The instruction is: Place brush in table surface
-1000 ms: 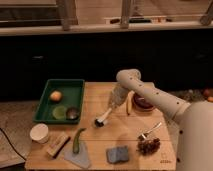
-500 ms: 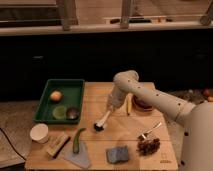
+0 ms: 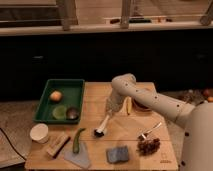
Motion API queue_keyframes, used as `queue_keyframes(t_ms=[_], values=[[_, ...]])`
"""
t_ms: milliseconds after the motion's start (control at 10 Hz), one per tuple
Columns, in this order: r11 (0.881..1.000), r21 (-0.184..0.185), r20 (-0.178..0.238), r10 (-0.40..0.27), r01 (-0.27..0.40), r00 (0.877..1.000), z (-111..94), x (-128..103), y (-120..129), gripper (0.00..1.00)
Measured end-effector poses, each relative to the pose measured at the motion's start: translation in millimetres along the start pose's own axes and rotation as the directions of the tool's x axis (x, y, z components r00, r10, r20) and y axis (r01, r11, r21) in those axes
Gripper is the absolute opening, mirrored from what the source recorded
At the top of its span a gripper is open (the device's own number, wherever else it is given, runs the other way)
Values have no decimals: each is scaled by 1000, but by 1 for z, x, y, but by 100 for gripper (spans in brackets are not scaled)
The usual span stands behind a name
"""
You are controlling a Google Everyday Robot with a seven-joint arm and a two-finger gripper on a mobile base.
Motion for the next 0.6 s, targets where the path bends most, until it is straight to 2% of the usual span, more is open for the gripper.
queue_keyframes(t_ms=[600], values=[[1000, -14, 9, 6, -6, 1000, 32, 2, 2, 0]])
